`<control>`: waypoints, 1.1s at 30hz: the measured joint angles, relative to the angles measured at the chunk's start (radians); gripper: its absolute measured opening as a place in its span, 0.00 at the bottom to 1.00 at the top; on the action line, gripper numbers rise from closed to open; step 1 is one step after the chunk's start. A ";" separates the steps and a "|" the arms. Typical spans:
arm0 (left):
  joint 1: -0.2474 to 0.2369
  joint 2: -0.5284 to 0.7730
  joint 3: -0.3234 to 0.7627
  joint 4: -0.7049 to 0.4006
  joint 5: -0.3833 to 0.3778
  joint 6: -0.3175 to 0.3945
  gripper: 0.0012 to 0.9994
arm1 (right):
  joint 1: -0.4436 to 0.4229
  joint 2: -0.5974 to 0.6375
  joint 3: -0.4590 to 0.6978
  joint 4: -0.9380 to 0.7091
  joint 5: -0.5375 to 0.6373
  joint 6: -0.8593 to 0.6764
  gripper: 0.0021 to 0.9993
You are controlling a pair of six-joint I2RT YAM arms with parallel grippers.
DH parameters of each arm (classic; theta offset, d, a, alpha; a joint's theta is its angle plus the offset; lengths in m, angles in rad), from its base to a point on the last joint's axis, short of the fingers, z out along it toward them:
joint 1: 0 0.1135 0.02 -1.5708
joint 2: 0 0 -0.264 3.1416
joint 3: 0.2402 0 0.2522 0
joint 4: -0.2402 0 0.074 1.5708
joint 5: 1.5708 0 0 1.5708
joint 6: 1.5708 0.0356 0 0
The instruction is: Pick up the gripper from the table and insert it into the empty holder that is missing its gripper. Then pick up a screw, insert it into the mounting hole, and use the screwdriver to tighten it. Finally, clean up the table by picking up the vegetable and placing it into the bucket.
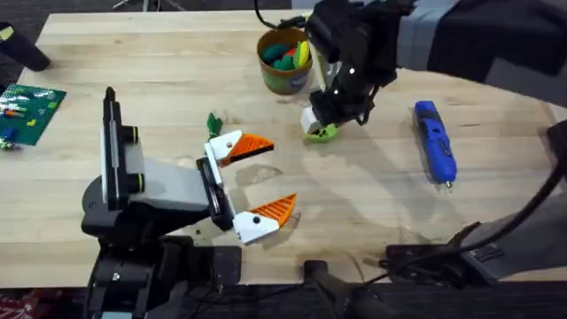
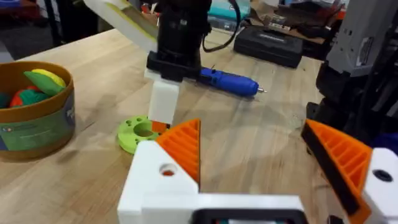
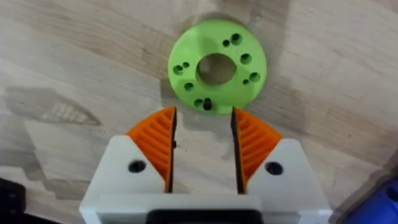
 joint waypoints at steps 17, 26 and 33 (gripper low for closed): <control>0.000 0.000 0.000 0.000 0.000 0.000 0.99 | 0.004 0.063 -0.024 0.046 0.030 0.002 0.48; 0.000 0.000 0.000 0.000 0.000 0.000 0.99 | 0.014 0.063 -0.024 0.046 0.040 0.002 0.48; 0.000 0.000 0.000 0.000 0.000 0.000 0.99 | 0.016 0.063 -0.024 0.047 0.049 0.008 0.35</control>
